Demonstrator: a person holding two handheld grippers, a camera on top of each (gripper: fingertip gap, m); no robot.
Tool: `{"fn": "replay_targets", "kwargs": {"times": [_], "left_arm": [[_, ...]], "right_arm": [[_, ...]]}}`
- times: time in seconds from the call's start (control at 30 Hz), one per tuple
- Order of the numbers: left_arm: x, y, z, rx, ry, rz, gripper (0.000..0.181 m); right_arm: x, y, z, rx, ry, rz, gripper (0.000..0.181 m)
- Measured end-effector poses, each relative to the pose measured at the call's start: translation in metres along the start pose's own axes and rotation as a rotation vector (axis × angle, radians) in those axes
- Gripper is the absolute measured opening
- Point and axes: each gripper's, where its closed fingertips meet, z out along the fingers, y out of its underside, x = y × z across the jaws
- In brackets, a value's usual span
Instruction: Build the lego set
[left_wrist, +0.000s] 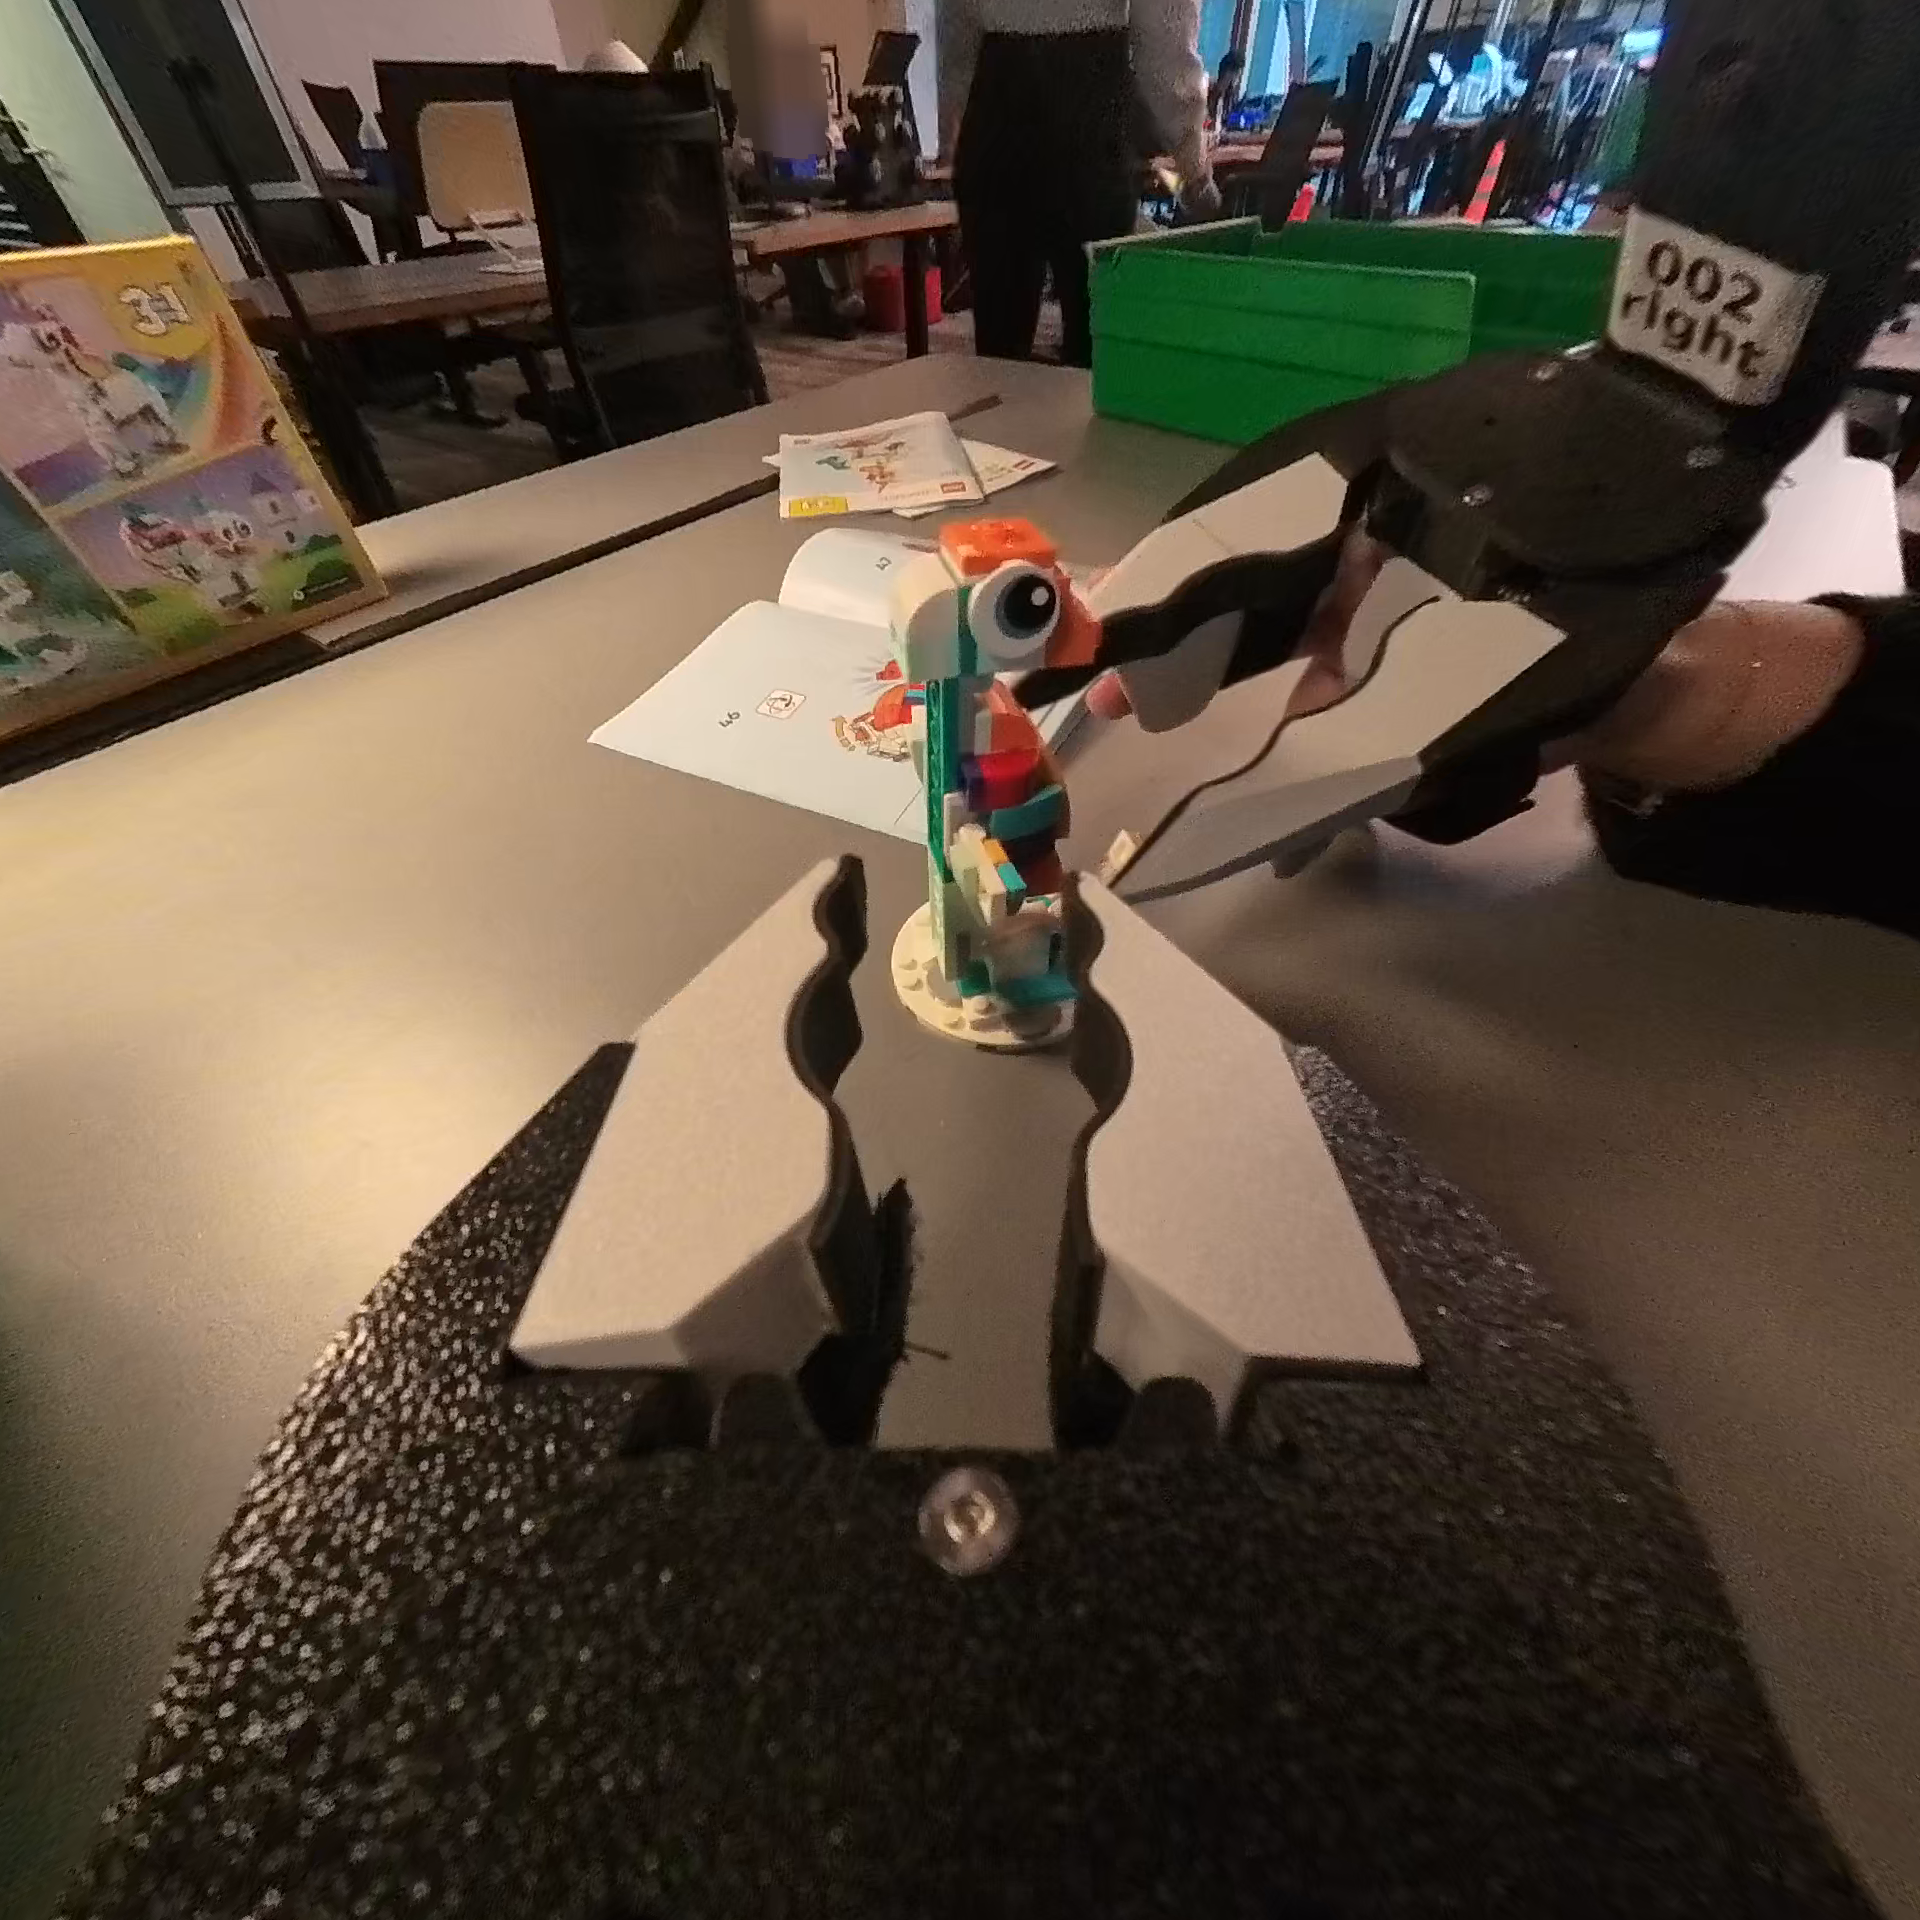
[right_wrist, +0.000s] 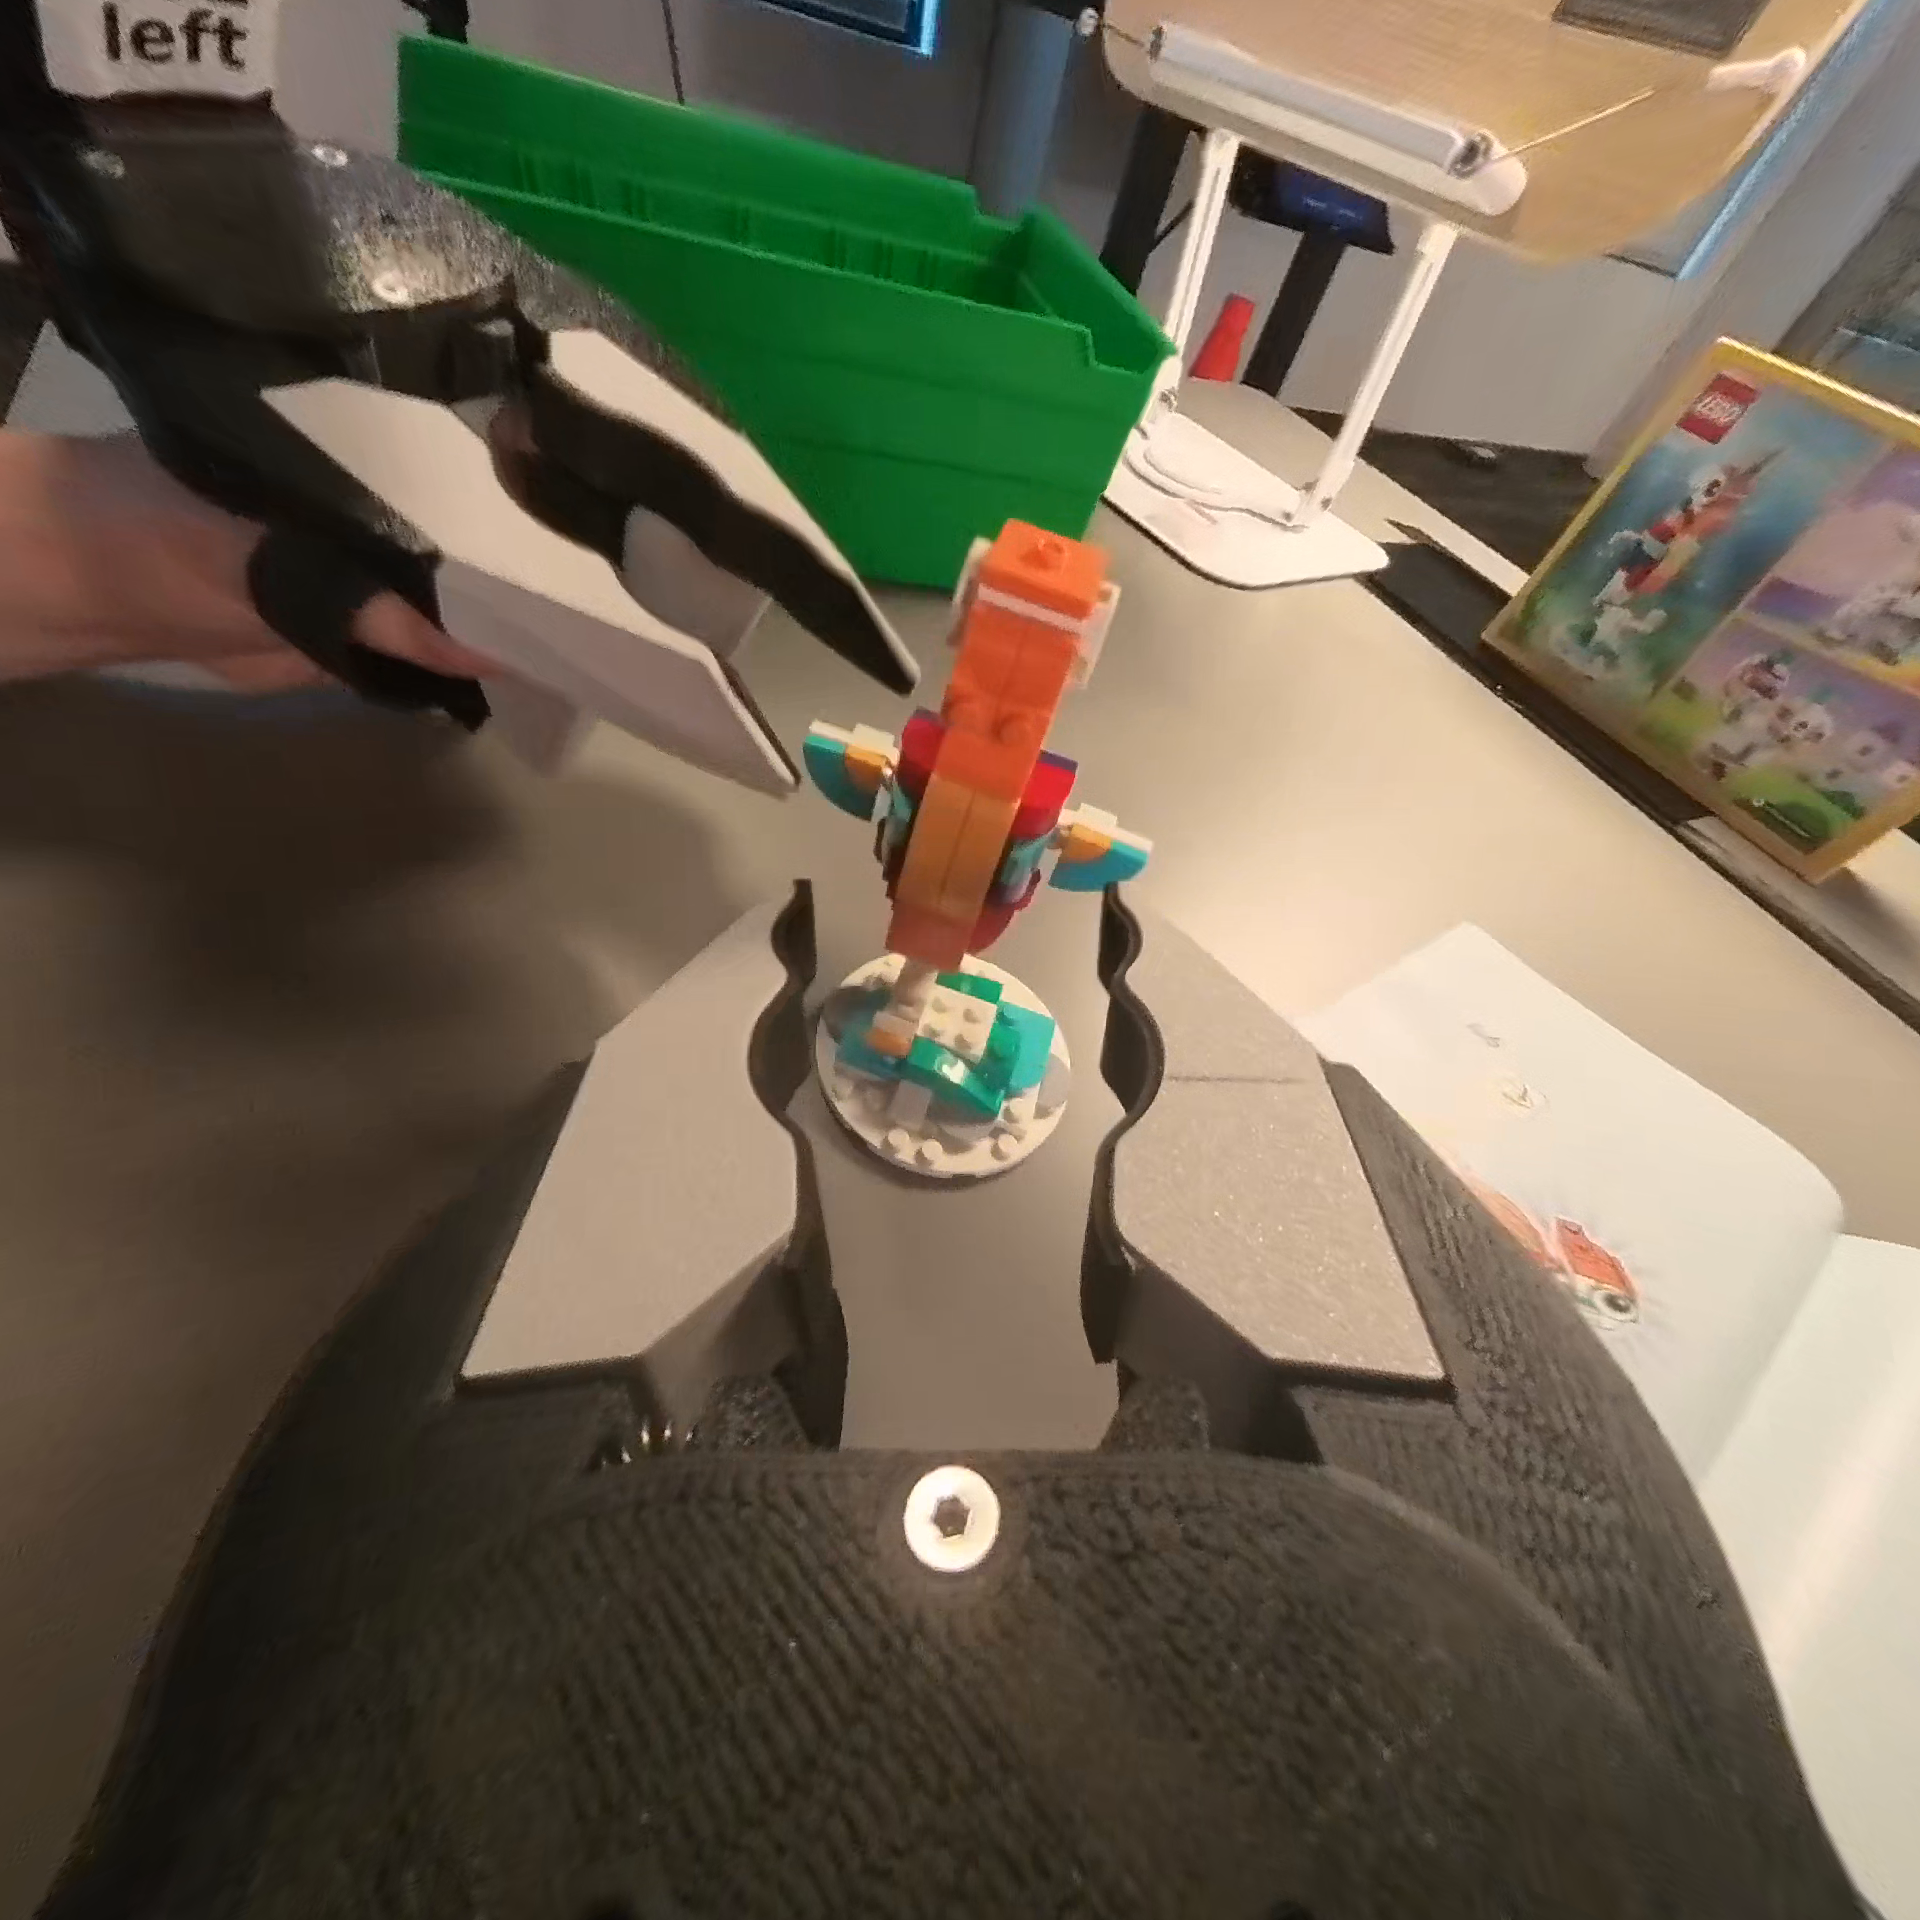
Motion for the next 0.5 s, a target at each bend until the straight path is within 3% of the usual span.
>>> {"fn": "replay_targets", "kwargs": {"times": [0.3,0.5], "left_arm": [[0.002,0.000,0.008,-0.014,-0.043,0.018,0.021],[0.001,0.000,0.012,-0.025,-0.051,0.009,0.011]], "right_arm": [[0.003,-0.011,0.002,0.018,0.172,-0.023,0.038],[0.005,-0.006,0.007,-0.005,0.206,0.001,0.032]]}}
